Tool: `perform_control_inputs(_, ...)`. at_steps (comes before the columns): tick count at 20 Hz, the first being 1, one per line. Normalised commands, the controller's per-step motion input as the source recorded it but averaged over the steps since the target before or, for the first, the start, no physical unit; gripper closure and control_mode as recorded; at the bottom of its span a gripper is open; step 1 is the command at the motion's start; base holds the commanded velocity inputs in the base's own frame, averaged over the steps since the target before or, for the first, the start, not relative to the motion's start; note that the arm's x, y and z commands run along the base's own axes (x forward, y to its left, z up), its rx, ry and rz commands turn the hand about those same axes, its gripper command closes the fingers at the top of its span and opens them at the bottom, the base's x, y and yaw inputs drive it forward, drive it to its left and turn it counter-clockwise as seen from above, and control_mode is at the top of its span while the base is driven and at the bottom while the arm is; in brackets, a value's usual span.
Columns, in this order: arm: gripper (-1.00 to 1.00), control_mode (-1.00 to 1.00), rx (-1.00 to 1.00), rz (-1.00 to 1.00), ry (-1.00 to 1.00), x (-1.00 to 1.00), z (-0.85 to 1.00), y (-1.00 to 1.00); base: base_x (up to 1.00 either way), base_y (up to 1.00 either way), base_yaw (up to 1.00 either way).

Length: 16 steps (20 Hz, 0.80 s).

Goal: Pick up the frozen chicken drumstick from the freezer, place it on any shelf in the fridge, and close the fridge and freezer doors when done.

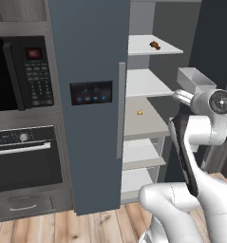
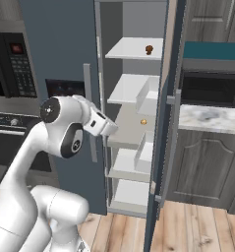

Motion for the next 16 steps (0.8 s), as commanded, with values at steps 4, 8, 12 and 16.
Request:
perform_control_inputs(4, -1.00, -1.00, 0.22, 0.00, 0.16, -1.00, 0.02, -1.00, 0.00, 0.00, 0.00)
perform_control_inputs(8, -1.00, -1.00, 0.22, 0.00, 0.01, -0.98, -0.01, -1.00, 0.00, 0.00, 0.00)
perform_control_inputs(12, -1.00, -1.00, 0.22, 0.00, -0.01, -0.93, -0.04, -1.00, 0.00, 0.00, 0.00)
perform_control_inputs(16, -1.00, -1.00, 0.18, 0.01, -0.04, -0.64, 0.00, -1.00, 0.00, 0.00, 0.00)
